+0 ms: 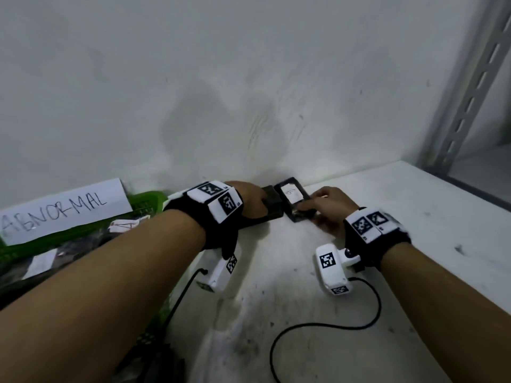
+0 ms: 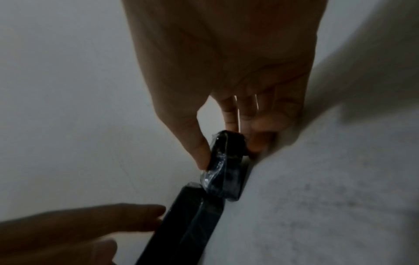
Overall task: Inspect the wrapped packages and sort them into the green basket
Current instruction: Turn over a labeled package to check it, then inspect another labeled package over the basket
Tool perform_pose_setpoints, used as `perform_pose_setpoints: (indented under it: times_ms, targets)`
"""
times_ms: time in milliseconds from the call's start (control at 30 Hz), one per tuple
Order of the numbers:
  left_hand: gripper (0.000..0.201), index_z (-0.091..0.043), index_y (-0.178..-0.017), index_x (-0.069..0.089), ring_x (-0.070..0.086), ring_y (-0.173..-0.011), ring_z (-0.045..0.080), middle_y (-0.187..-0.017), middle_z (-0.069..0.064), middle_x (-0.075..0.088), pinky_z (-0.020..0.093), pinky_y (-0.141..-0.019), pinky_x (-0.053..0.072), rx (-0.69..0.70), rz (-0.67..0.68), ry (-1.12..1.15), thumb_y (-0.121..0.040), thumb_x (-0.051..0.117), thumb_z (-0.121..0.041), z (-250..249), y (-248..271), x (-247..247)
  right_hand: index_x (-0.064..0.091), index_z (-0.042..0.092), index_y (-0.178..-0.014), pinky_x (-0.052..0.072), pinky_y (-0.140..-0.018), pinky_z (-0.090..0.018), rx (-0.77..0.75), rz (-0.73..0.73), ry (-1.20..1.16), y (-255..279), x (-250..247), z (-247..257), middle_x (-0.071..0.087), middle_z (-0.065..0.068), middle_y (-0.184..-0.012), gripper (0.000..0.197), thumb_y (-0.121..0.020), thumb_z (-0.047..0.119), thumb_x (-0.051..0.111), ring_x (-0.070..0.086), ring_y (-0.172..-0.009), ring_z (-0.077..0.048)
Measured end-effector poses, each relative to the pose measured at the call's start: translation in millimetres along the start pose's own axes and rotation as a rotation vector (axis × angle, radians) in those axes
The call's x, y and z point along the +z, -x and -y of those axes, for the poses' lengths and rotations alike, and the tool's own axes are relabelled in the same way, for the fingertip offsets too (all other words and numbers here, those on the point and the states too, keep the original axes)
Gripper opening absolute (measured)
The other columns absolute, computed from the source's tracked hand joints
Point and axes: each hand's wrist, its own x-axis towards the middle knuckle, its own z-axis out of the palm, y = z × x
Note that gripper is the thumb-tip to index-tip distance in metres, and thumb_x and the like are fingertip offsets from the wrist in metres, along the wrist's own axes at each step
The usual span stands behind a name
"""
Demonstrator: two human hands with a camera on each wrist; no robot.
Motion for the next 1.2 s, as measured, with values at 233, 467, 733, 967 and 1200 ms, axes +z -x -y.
perform_pose_setpoints:
  times_ms: [233,467,733,967,1200]
  targets:
    - [0.05,-0.016,-0.15,0.037,0.043,-0.137,0.03,-0.152,0.013,0.041,0.035,-0.105,0.036,0.006,-0.006,-0.075,-0.103,0.042,-0.032,3.3,-6.3,5.8,0.072,0.004,-0.102,0.041,-0.064,-0.028,-0.094,0.0,0.301,-9.8,-4.0,2.7,0.067,-0.006,-0.093,0.036,-0.08,0.03,0.081,0.061,-0.085,-0.022]
    - [0.04,-0.016,-0.133,0.059,0.055,-0.123,0.033,-0.136,0.012,0.058,0.033,-0.096,0.045,0.005,-0.303,0.096,-0.097,0.052,-0.033,9.4,22.1,-14.0,0.056,0.011,-0.136,0.046,-0.103,-0.038,-0.218,-0.116,0.439,13.1,-5.6,19.8,0.055,-0.017,-0.141,0.071,-0.078,0.046,0.08,0.057,-0.124,-0.032]
    - [0.028,-0.021,-0.113,0.069,0.064,-0.104,0.023,-0.112,0.001,0.071,0.035,-0.09,0.052,0.016,-0.563,0.345,-0.098,0.048,-0.032,43.0,119.6,-36.3,0.073,0.026,-0.107,0.038,-0.058,-0.025,-0.584,0.018,0.352,114.5,9.4,113.8,0.071,0.001,-0.098,0.028,-0.088,0.046,0.07,0.057,-0.073,-0.01]
    - [0.026,-0.02,-0.095,0.072,0.067,-0.077,0.009,-0.088,-0.006,0.075,0.033,-0.081,0.055,-0.088,-0.539,0.375,-0.099,0.049,-0.032,117.0,251.7,15.9,0.075,0.027,-0.091,0.047,-0.066,-0.03,-0.811,0.391,0.582,215.3,85.5,144.4,0.075,0.007,-0.082,0.025,-0.088,0.05,0.066,0.061,-0.065,-0.01]
    - [0.02,-0.032,-0.104,0.07,0.065,-0.085,0.001,-0.088,-0.015,0.073,0.026,-0.075,0.049,-0.228,-0.431,0.351,-0.096,0.056,-0.044,164.3,365.9,84.1,0.072,0.034,-0.097,0.046,-0.07,-0.026,-1.025,0.635,0.86,294.7,162.9,145.9,0.07,0.014,-0.086,0.027,-0.084,0.057,0.068,0.062,-0.077,-0.002]
